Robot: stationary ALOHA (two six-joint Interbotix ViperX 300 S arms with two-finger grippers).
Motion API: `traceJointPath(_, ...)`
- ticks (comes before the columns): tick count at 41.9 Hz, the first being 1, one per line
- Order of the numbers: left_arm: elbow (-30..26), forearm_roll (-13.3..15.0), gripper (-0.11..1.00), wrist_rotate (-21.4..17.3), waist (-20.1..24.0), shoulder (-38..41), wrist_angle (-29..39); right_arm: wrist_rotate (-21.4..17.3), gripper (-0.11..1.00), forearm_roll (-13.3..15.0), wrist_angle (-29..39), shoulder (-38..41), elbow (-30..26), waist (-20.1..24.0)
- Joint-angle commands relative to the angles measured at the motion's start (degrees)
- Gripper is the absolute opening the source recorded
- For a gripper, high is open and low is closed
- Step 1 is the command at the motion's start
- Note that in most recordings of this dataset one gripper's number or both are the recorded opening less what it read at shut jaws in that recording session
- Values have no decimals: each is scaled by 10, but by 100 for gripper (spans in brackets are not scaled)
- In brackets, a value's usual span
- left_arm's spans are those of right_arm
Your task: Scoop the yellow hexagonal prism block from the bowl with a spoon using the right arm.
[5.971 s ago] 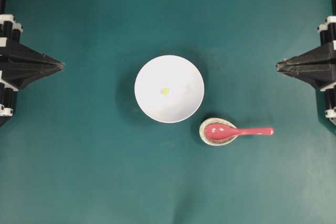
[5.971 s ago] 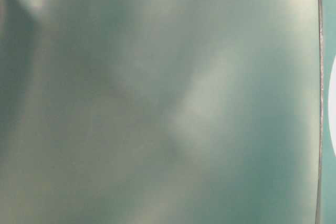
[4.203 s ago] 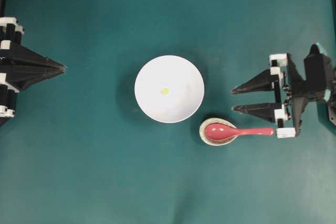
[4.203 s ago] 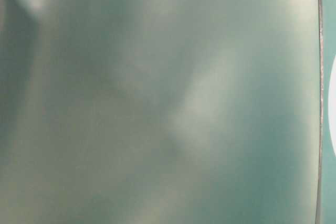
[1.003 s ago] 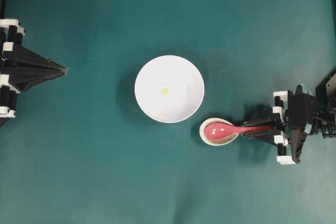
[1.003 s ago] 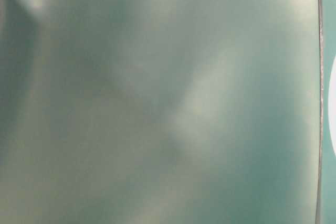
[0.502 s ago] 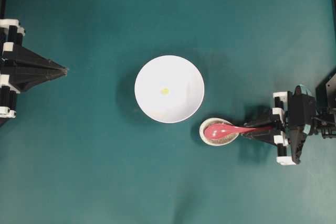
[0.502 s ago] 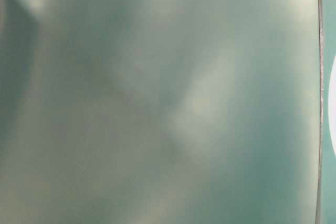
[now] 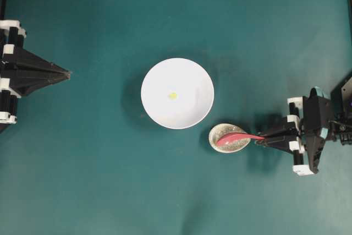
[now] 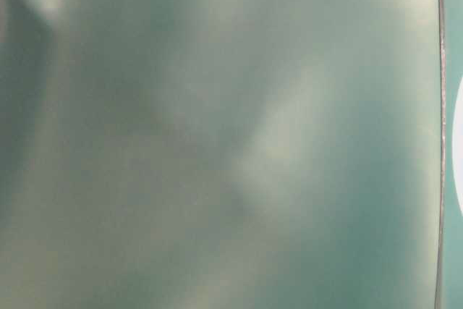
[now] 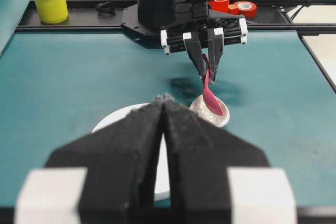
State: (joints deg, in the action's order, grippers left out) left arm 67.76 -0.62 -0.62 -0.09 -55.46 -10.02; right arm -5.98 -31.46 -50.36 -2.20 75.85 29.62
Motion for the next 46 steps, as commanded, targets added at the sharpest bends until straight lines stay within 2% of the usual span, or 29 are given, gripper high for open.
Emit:
traceJointPath(1, -9, -2, 0, 0, 0, 5, -3, 0, 10, 0, 9, -22, 0, 3)
traceJointPath(3, -9, -2, 0, 0, 0, 5, -3, 0, 11, -1, 15, -28, 1, 3)
traceJointPath(6, -9, -2, 0, 0, -1, 5, -3, 0, 17, -1, 22, -34, 1, 3)
traceJointPath(12, -9, -2, 0, 0, 0, 5, -3, 0, 38, -1, 24, -40, 1, 2)
traceJointPath(17, -9, -2, 0, 0, 0, 5, -3, 0, 48, -1, 25, -40, 1, 0)
traceJointPath(25, -9, -2, 0, 0, 0, 5, -3, 5, 49, -1, 22, -40, 1, -8)
traceJointPath(37, -9, -2, 0, 0, 0, 5, -3, 34, 49, -1, 15, -27, -8, -11)
traceJointPath(46, -8, -2, 0, 0, 0, 5, -3, 38, 48, -3, -45, 11, -7, -11)
